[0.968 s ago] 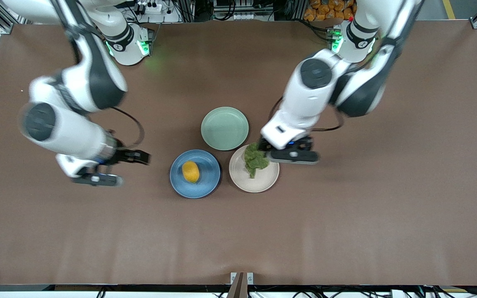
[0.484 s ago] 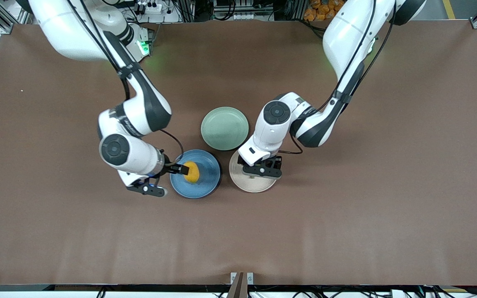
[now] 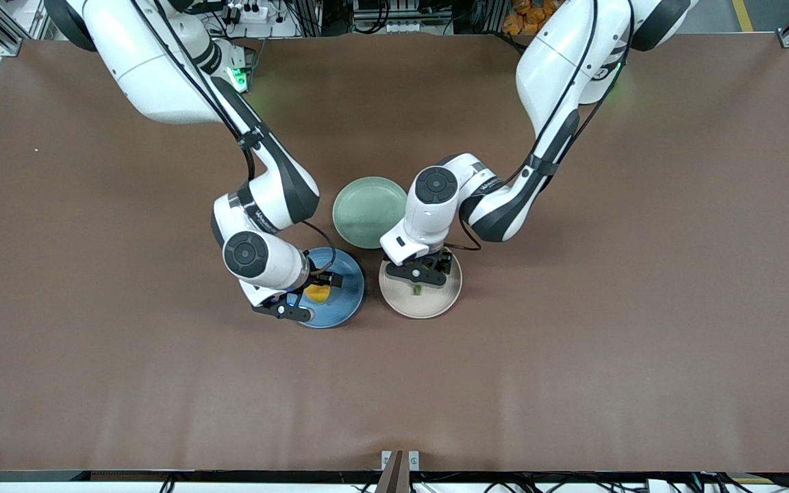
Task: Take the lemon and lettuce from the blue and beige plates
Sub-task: 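Lower both grippers and close the right on lemon, left on lettuce, then lift the lemon with the right gripper while the left gripper lifts lettuce, then carry the lemon away from the plates while the left gripper carries lettuce, then lower and release the lemon and lettuce onto the table, both grippers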
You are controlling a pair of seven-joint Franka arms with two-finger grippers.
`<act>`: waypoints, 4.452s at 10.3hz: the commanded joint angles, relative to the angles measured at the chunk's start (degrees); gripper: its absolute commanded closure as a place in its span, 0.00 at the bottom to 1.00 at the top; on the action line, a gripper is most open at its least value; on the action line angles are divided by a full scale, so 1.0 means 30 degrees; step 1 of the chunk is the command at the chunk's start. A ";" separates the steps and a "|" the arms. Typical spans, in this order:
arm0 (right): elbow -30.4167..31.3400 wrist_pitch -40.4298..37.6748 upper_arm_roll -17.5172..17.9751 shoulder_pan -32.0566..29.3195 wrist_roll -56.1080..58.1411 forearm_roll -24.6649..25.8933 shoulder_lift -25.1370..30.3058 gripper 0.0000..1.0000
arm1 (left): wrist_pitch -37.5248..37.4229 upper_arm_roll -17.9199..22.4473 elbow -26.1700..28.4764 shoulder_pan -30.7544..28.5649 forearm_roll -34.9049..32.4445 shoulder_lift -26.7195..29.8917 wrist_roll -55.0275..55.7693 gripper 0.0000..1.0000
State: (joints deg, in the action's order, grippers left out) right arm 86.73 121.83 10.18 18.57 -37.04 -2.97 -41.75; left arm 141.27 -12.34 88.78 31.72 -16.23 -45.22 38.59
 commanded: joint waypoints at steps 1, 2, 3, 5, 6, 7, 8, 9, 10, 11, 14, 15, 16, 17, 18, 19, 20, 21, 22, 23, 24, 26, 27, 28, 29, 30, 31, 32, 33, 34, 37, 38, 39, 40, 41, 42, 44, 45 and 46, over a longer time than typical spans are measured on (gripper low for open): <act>0.0036 0.0521 0.0035 0.0137 -0.0251 0.0433 -0.0438 0.00 | -0.0213 0.0274 0.0170 0.0091 -0.1151 -0.0217 0.0437 0.09; 0.0037 0.0727 0.0035 0.0137 -0.0251 0.0464 -0.0555 0.00 | -0.0243 0.0565 0.0171 0.0207 -0.1559 -0.0218 0.0436 0.10; 0.0037 0.1164 0.0035 0.0137 -0.0251 0.0493 -0.0817 0.00 | -0.0272 0.0568 0.0172 0.0237 -0.1766 -0.0305 0.0436 0.19; 0.0269 0.1169 0.0035 0.0166 -0.0280 0.0871 -0.0908 0.06 | -0.0475 0.0684 0.0172 0.0355 -0.1827 -0.0394 0.0436 0.38; 0.0329 0.1168 0.0035 0.0167 -0.0280 0.0961 -0.0908 0.38 | -0.0564 0.0714 0.0172 0.0442 -0.1798 -0.0365 0.0465 0.59; 0.0272 0.1168 0.0035 0.0138 -0.0280 0.0962 -0.0879 0.61 | -0.0971 0.0918 0.0172 0.0907 -0.1798 -0.0336 0.0524 0.83; 0.0155 0.1023 0.0064 0.0021 -0.0396 0.0788 -0.0704 0.78 | -0.1352 0.1587 0.0055 0.1521 -0.1798 -0.0277 0.0727 0.87; -0.0078 0.0906 0.0210 -0.0125 -0.0224 0.0612 -0.0413 0.89 | -0.1385 0.1855 0.0054 0.1788 -0.1798 -0.0219 0.0816 0.93; -0.0081 0.0064 0.0240 -0.0445 -0.0164 0.0610 0.0286 0.93 | -0.1966 0.1857 -0.0091 0.1761 -0.1798 -0.0073 0.1281 1.00; -0.0081 -0.0960 0.0385 -0.1058 -0.0105 0.0581 0.1163 1.00 | -0.2319 0.1857 -0.0150 0.1761 -0.1798 0.0131 0.1373 1.00; 0.0183 -0.3804 0.0153 -0.3310 0.3395 -0.0327 0.2926 1.00 | -0.3575 0.1828 -0.0238 0.1528 -0.1476 0.1619 0.1754 1.00; 0.0444 -0.4334 0.0007 -0.4103 0.4745 -0.0327 0.3394 1.00 | -0.4656 0.1828 -0.0355 0.1411 -0.0953 0.2585 0.1726 1.00; 0.1520 -0.4223 -0.0806 -0.4807 0.6557 -0.0153 0.4095 1.00 | -0.5392 0.1828 -0.0356 0.0481 -0.0194 0.3783 0.1580 1.00; 0.2430 -0.3236 -0.2148 -0.5017 0.8025 -0.0180 0.4189 1.00 | -0.6037 0.1654 -0.0327 -0.0543 0.0365 0.4637 0.1173 1.00; 0.3715 -0.1834 -0.2742 -0.5019 0.8388 -0.0152 0.4132 1.00 | -0.6769 0.1681 -0.0356 -0.1365 0.0979 0.5312 0.0241 1.00; 0.5352 0.0036 -0.3241 -0.5048 0.9000 -0.0093 0.4102 1.00 | -0.7385 0.1681 -0.0356 -0.2360 0.1131 0.5493 -0.0871 1.00; 0.6674 0.1679 -0.3536 -0.5048 1.0051 -0.0006 0.4131 1.00 | -0.7971 0.1739 -0.0327 -0.3530 0.1132 0.5379 -0.2216 1.00; 0.7064 0.2131 -0.4090 -0.5019 1.0902 -0.0005 0.4131 1.00 | -0.8035 0.1798 -0.0211 -0.4412 0.1103 0.5088 -0.3100 1.00; 0.7126 0.2135 -0.4212 -0.5135 1.1433 -0.0005 0.4044 1.00 | -0.8036 0.1799 -0.0151 -0.5349 0.0929 0.4476 -0.3428 1.00; 0.7126 0.2135 -0.4503 -0.5281 1.1670 -0.0005 0.3956 1.00 | -0.8036 0.1799 -0.0035 -0.6054 0.0898 0.3599 -0.3895 1.00; 0.7126 0.2164 -0.4767 -0.5485 1.2514 -0.0063 0.3898 1.00 | -0.8036 0.1828 -0.0063 -0.6554 0.0927 0.2691 -0.4016 1.00; 0.7126 0.2193 -0.4798 -0.5576 1.2757 -0.0093 0.3664 0.93 | -0.8036 0.1799 -0.0122 -0.7754 0.1014 0.2068 -0.4017 1.00; 0.7126 0.2194 -0.4799 -0.5604 1.2757 -0.0093 0.3460 0.63 | -0.8036 0.1799 -0.0150 -0.8050 0.1015 0.2212 -0.4075 0.34; 0.7097 0.2165 -0.4799 -0.5576 1.2757 -0.0093 0.3400 0.09 | -0.8094 0.1799 -0.0180 -0.8227 0.1131 0.2620 -0.4075 0.00; 0.7039 0.2077 -0.4799 -0.5575 1.2728 -0.0093 0.3428 0.00 | -0.8529 0.1799 -0.0296 -0.8403 0.1132 0.3262 -0.4075 0.00; 0.6865 0.1815 -0.4770 -0.5546 1.2669 -0.0180 0.3689 0.00 | -0.8998 0.1799 -0.0355 -0.8405 0.1132 0.4312 -0.4046 0.00; 0.5993 0.0450 -0.4769 -0.5430 1.2640 -0.0297 0.4301 0.00 | -0.9438 0.1799 -0.0385 -0.8405 0.1045 0.5425 -0.4075 0.00; 0.3925 -0.2638 -0.4769 -0.5371 1.2552 -0.0298 0.4423 0.00 | -1.0428 0.1683 -0.0936 -0.8289 0.1015 0.6364 -0.4075 0.00; 0.2019 -0.5483 -0.4798 -0.5457 1.2523 -0.0269 0.4424 0.00 | -1.2236 0.1594 -0.1783 -0.8114 0.1073 0.7041 -0.4075 0.00; 0.0724 -0.7367 -0.4944 -0.5371 1.2522 -0.0269 0.4975 0.00 | -1.3444 0.1391 -0.2139 -0.8112 0.1103 0.7947 -0.4104 0.00; 0.0594 -0.9811 -0.5179 -0.5487 1.2581 -0.0124 0.8838 0.00 | -1.4213 0.1213 -0.2173 -0.8171 0.1686 1.1024 -0.4134 0.00; 0.0651 -0.9963 -0.5180 -0.5517 1.2755 -0.0122 0.9892 0.00 | -1.5030 0.1126 -0.2201 -0.8171 0.1718 1.1496 -0.4134 0.00; 0.0507 -1.0168 -0.5151 -0.5488 1.2786 -0.0035 1.0657 0.00 | -1.5415 0.0980 -0.2173 -0.8171 0.1718 1.2168 -0.4163 0.00; 0.0389 -1.0199 -0.5121 -0.5488 1.3192 -0.0063 1.1274 0.00 | -1.5999 0.0949 -0.2172 -0.8200 0.1747 1.2667 -0.4192 0.00; 0.0069 -1.0199 -0.5121 -0.5372 1.3660 -0.0006 1.1396 0.00 | -1.6498 0.0949 -0.2172 -0.8229 0.1776 1.3050 -0.4280 0.00; -0.0920 -1.0257 -0.5092 -0.5283 1.3607 -0.0005 1.1368 0.00 | -1.6648 0.1007 -0.2172 -0.8432 0.2299 1.3459 -0.4628 0.00; -0.1777 -1.1830 -0.5150 -0.5166 1.3461 0.0024 1.1338 0.00 | -1.7407 0.1359 -0.2172 -0.9132 0.3821 1.3990 -0.5946 0.00; -0.1780 -1.2303 -0.5179 -0.5165 1.3489 0.0024 1.1396 0.00 | -1.7672 0.1388 -0.2172 -0.9398 0.4146 1.4194 -0.6356 0.00; -0.1722 -1.2337 -0.5151 -0.5165 1.3489 0.0082 1.1484 0.00 | -1.7674 0.1359 -0.2143 -1.0126 0.4991 1.4428 -0.7289 0.00</act>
State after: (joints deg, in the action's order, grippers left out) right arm 82.25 86.14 -5.18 2.87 2.92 -3.12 -7.43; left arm 88.86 -8.22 81.18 3.82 -4.69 -3.85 20.41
